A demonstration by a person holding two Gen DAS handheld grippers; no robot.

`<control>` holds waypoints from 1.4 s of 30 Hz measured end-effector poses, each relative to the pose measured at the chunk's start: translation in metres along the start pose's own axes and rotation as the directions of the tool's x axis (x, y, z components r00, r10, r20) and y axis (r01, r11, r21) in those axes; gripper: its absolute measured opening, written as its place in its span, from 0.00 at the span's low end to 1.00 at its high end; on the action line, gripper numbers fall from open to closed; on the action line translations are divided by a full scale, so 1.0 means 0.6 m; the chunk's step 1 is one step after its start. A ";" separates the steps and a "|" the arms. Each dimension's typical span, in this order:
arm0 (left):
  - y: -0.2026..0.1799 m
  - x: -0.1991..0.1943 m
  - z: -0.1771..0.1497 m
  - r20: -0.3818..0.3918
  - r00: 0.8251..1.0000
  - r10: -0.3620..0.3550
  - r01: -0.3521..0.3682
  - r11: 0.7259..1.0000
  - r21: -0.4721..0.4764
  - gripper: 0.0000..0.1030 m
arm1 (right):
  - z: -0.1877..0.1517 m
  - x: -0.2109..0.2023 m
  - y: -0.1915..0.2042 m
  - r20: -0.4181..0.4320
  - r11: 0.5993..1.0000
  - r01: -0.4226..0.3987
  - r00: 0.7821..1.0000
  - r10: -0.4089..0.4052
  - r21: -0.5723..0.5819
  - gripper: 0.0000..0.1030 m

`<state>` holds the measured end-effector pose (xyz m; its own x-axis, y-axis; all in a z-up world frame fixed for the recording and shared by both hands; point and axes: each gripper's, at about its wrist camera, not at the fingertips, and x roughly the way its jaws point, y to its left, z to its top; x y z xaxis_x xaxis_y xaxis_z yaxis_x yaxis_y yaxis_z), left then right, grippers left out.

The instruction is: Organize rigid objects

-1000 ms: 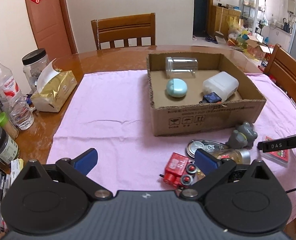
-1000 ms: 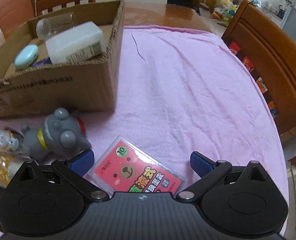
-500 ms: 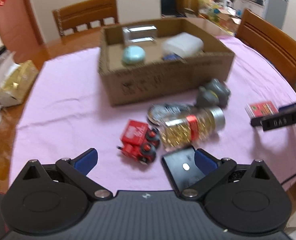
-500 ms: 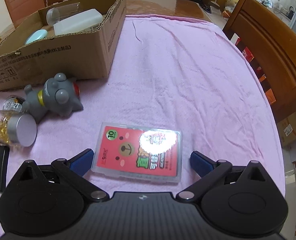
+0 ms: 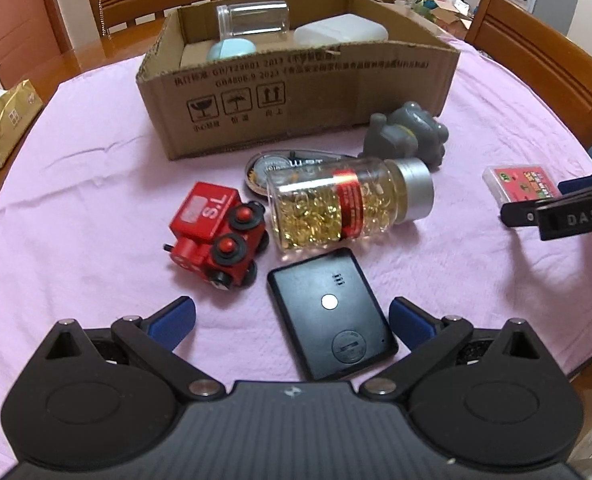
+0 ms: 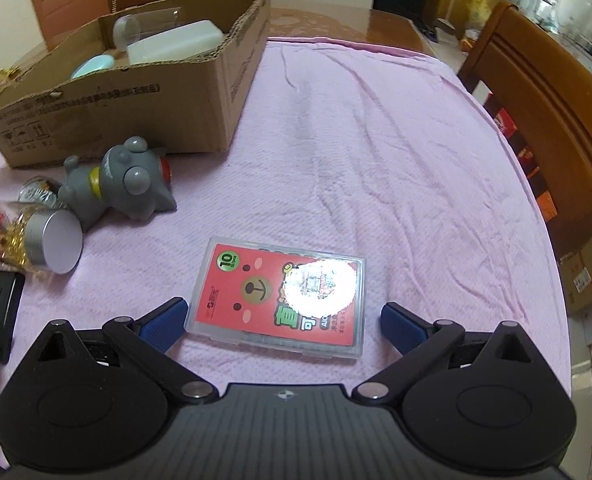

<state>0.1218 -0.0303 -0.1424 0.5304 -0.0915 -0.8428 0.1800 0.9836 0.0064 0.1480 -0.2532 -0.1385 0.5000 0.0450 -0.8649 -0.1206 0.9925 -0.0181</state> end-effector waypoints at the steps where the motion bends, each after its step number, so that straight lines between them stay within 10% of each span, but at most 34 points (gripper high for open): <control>1: -0.001 -0.001 -0.003 -0.001 1.000 0.005 -0.005 1.000 -0.005 0.99 | -0.001 -0.001 -0.001 0.001 1.000 -0.005 1.000 0.005 -0.008 1.00; 19: 0.077 -0.028 -0.033 -0.064 0.986 0.154 -0.160 0.980 -0.114 0.98 | -0.001 -0.002 -0.003 0.001 0.999 -0.027 1.000 0.027 -0.044 1.00; 26: 0.030 -0.029 -0.010 -0.026 0.999 0.027 -0.030 0.992 -0.120 0.96 | -0.002 -0.002 -0.003 0.008 0.999 -0.028 1.000 0.028 -0.045 1.00; 42: 0.005 -0.009 0.005 -0.013 1.000 0.027 -0.028 0.998 -0.054 0.68 | -0.003 -0.003 -0.001 0.014 0.994 -0.056 0.998 0.058 -0.091 1.00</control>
<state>0.1223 -0.0272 -0.1361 0.5242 -0.0627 -0.8493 0.1204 0.9927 0.0010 0.1456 -0.2544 -0.1379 0.5042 0.1037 -0.8573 -0.2258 0.9741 -0.0149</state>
